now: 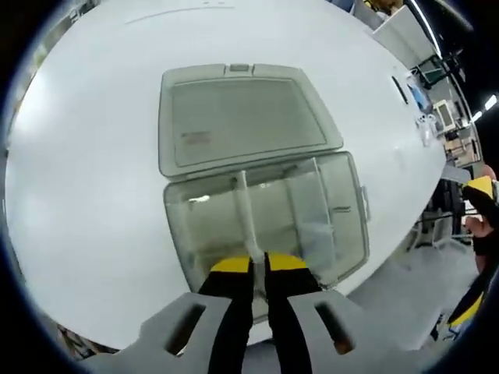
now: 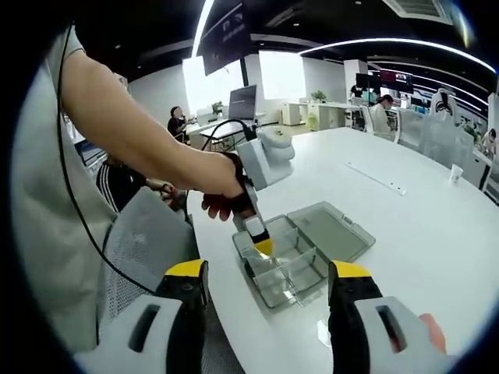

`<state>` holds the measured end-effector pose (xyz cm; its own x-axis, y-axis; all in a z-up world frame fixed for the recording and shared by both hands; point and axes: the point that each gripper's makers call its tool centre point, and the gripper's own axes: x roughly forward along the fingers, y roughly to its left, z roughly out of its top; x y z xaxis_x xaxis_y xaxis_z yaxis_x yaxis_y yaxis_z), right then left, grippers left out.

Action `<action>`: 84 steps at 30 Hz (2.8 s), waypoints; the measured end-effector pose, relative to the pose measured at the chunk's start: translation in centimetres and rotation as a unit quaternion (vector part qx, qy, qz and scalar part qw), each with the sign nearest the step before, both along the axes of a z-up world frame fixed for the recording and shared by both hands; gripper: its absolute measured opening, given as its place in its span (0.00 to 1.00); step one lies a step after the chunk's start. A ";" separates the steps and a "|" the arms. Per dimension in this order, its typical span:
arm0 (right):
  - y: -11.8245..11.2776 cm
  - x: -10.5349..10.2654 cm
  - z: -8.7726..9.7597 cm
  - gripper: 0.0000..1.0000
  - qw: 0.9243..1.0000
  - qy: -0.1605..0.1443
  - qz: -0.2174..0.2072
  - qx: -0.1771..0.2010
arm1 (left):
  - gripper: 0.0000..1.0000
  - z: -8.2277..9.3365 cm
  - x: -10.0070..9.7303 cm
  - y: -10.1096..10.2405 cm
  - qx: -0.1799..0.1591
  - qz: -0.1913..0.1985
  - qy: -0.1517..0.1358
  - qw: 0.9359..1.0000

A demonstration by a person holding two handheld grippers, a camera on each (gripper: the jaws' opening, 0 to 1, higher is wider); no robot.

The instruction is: Insert the divider into the dual guide fixture by aligning both edges with the guide slots and pushing it downward to the bottom, including one-sided entry, uneven engagement, binding, and posture correction.

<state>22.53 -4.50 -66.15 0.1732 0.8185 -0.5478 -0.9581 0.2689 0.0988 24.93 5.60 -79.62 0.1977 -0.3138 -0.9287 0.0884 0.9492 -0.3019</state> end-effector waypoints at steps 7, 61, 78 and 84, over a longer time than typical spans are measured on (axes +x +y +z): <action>-0.4 -0.1 0.0 0.60 1.000 -0.001 -0.001 -0.006 | 0.12 0.8 0.6 0.1 -0.017 -0.003 -0.039 0.999; -1.6 -0.1 0.1 0.61 0.999 -0.002 -0.013 -0.030 | 0.28 5.8 -2.3 -0.2 -0.126 -0.018 -0.177 0.976; -2.1 -0.1 -0.6 0.62 0.999 -0.001 -0.004 -0.049 | 0.36 9.8 -3.0 -1.2 -0.169 -0.033 -0.271 0.947; -2.8 0.2 -0.6 0.62 0.998 -0.006 -0.001 -0.059 | 0.41 10.7 -3.6 -1.6 -0.176 -0.043 -0.293 0.939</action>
